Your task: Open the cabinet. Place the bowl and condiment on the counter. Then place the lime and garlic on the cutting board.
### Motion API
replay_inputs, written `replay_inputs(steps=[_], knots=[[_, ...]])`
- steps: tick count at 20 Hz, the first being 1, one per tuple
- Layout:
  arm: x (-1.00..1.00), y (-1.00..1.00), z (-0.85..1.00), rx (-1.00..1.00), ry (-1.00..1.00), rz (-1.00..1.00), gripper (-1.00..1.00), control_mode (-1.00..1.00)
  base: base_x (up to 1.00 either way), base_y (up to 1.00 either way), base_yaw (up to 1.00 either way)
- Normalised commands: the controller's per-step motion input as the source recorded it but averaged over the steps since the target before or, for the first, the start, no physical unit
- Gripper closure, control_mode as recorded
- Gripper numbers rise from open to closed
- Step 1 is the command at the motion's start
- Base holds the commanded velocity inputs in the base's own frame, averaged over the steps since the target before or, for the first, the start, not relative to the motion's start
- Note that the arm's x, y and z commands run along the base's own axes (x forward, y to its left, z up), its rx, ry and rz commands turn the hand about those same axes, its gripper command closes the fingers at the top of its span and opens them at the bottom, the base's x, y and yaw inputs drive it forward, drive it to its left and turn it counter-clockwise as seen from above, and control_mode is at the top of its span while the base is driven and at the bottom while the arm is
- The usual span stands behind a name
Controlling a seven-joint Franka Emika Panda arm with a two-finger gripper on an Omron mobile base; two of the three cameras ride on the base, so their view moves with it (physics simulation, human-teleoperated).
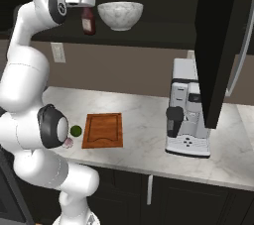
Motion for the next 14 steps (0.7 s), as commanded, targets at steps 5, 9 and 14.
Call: replay_inputs(steps=[5,9,14], knots=[[0.14,0.0,0.0,0.0,0.0,0.0,-1.0,-1.0,0.0,0.0,0.0],[0.11,0.0,0.0,0.0,0.0,0.0,-1.0,-1.0,0.0,0.0,0.0],[0.04,0.0,0.0,0.0,0.0,0.0,-1.0,-1.0,0.0,0.0,0.0]])
